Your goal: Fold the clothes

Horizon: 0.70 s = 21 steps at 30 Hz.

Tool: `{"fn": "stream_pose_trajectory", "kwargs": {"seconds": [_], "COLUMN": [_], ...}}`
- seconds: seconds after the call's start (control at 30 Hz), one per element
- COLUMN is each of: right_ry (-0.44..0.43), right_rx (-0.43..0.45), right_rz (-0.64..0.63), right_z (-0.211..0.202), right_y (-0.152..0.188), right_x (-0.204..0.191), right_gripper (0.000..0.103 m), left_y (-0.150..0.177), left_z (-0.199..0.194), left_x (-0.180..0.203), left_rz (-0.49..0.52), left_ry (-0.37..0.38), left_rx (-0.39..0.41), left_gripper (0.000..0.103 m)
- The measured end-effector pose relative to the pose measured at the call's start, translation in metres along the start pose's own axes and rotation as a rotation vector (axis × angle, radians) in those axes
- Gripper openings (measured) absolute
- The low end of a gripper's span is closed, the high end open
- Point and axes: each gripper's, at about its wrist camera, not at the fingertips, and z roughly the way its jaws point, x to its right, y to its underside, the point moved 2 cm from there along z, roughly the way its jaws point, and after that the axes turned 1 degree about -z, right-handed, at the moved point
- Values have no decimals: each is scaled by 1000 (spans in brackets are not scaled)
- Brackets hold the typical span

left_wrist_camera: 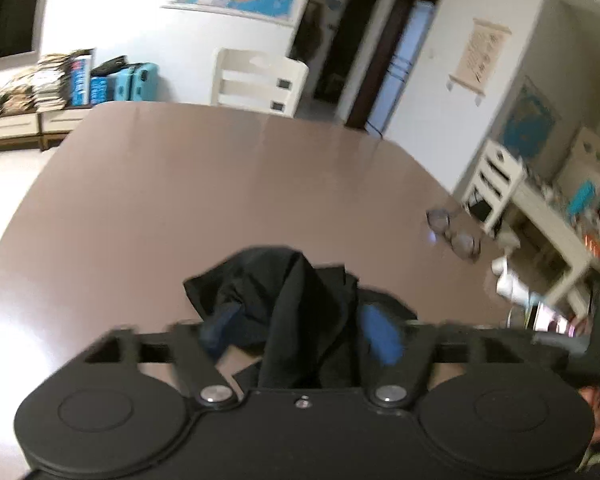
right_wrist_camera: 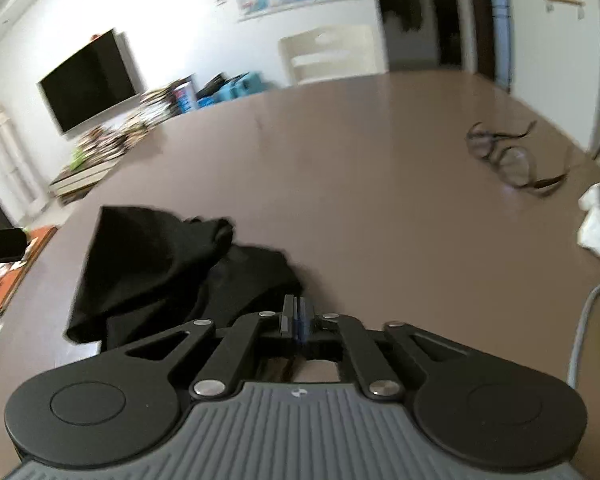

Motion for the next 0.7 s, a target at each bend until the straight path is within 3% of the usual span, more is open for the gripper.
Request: {"fn": "stream_pose_trajectory", "kwargs": {"seconds": [0.03,0.1,0.3,0.43,0.5,0.57,0.6,0.63,0.7], "right_ry": [-15,-41,-99,-130,-138,-155,-160,-188,-232], "right_rx": [-13,-41,-118,-138,-136,-135,-137,-146,-138], "right_rz": [-30,-67,5,90,95,85,81,68,50], "right_z": [2,8,32,52,57,60,62,64,61], "right_y": [2,1,-4,-15,-15,-15,-15,-16,-17], "right_x": [-5,-16,-18,-8,-10,-14,-15,-21,-27], "right_gripper": [29,48,50,49,48,44,35,19,11], "left_y": [4,8,16,21,20,17,16,13,6], "left_z": [16,34,76,95,97,96,94,90,79], "left_x": [5,9,21,17,16,17,17,17,15], "left_rz": [103,152,282,269,255,243,232,216,168], "left_ry": [-55,-69,-123,-112,-87,-47,-33,-7,51], "left_rx": [-49,-102,-194,-243,-247,-242,-231,-209,-161], "left_gripper": [78,78,76,57,40,11,10,8,8]}}
